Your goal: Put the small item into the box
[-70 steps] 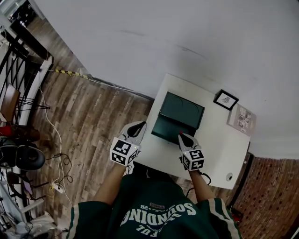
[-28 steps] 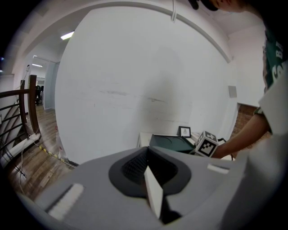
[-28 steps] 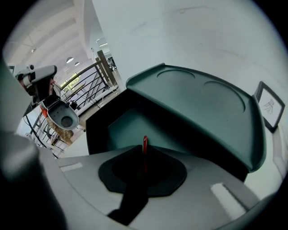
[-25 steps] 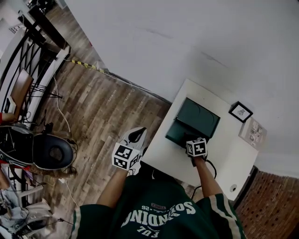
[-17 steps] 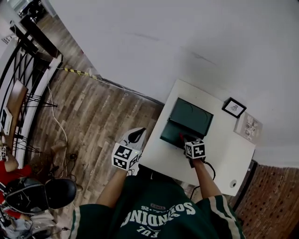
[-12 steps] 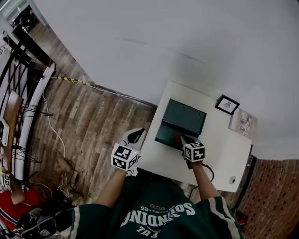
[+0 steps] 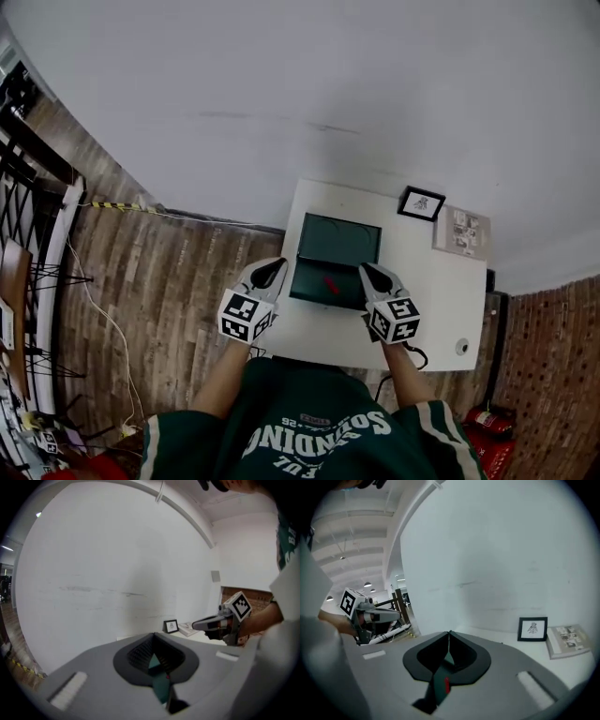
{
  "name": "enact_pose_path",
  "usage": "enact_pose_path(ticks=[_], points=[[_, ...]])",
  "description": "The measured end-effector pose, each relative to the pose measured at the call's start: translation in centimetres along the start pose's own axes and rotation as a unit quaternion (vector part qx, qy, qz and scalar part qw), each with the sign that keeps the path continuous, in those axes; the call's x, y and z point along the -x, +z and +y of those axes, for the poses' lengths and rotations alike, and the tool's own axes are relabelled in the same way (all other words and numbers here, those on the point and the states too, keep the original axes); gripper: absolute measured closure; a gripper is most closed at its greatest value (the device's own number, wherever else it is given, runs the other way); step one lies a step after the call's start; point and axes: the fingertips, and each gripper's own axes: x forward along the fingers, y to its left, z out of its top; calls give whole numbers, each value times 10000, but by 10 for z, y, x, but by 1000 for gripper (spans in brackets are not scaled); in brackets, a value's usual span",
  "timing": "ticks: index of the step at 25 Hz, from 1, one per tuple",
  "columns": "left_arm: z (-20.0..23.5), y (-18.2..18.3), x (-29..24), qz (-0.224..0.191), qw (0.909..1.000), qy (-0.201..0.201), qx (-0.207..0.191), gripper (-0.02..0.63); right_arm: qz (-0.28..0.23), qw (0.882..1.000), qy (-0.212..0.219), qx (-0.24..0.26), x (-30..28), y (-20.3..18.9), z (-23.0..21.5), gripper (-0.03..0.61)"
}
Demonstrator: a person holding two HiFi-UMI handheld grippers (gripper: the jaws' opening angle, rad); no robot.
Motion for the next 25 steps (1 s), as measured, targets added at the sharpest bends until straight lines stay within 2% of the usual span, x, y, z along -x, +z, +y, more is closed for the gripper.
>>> enact_pose_path(ticks=[7,11,25], points=[[-20,41,-10,-325,9988,-267,-256,563,-816,9959,-376,60,45,51,-9,575],[-29,57,-14,-469,9975,-390,-355,563,-1145,9915,-571,228,63,63,-13,576],[-45,53,-24,-372,9973,-543,-330,563,-942,9937,-599,120,71,42,-16,577]])
